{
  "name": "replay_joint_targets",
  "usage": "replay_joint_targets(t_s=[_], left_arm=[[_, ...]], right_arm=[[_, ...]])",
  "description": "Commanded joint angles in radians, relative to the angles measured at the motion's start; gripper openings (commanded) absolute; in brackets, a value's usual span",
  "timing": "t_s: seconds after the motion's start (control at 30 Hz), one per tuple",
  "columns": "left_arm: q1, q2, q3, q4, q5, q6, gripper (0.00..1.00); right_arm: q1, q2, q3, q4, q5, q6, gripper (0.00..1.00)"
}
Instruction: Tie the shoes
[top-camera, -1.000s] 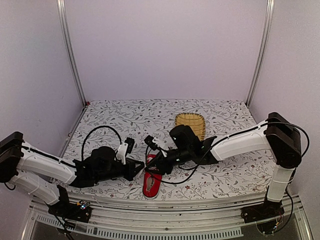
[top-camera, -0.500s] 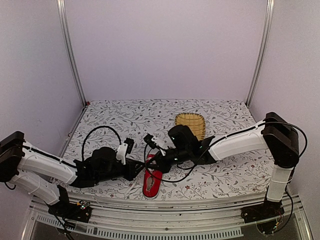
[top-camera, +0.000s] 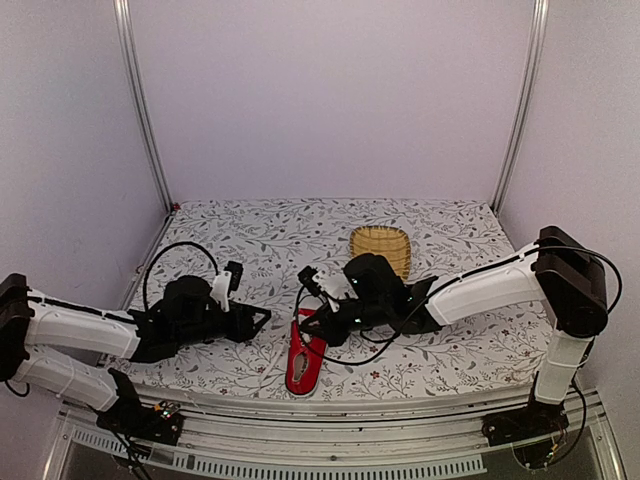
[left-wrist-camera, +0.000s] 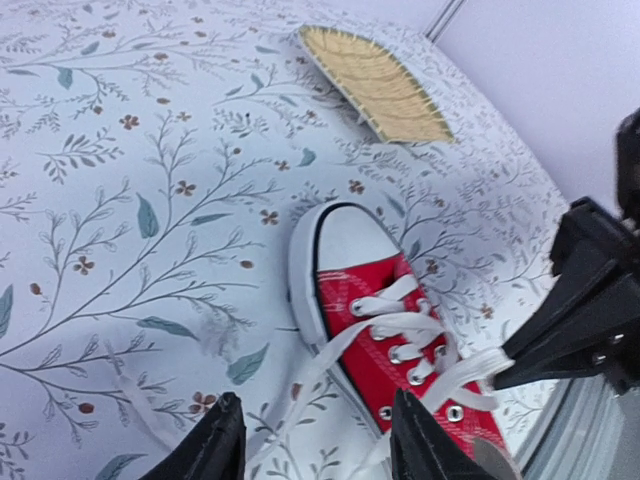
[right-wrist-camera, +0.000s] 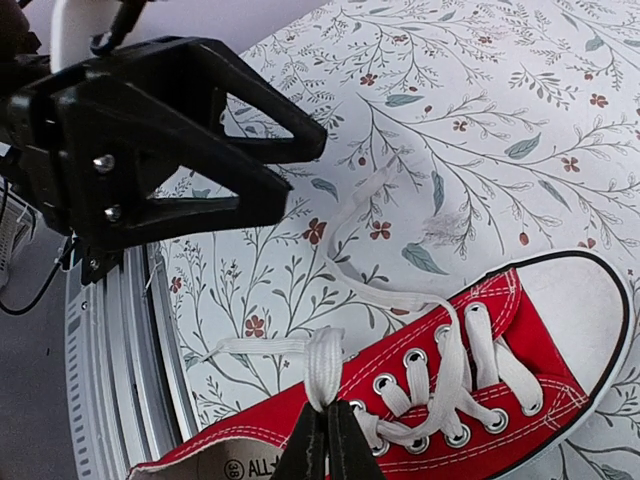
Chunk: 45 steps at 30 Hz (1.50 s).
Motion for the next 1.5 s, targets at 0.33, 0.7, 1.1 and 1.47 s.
replay_joint_targets(t_s=[0.33, 0.7, 1.1, 1.47], left_arm=[[0.038, 0.356, 0.206, -0.215, 0.077, 0.218, 0.36], [0.002, 0.416, 0.237, -0.256, 0.08, 0.241, 0.34], [-0.053, 0.396, 0.238, -0.294, 0.012, 0.16, 0.0], [-0.178, 0.077, 0.233, -0.405, 0.081, -0.012, 0.0]], right_arm=[[0.004, -0.033, 0.002, 0.038, 0.019, 0.031, 0.02], [0.002, -0.022, 0.007, 0.039, 0.018, 0.033, 0.02], [0.0, -0.026, 0.011, 0.039, 0.024, 0.038, 0.02], [-0.031, -0.027, 0.004, 0.078, -0.031, 0.071, 0.02]])
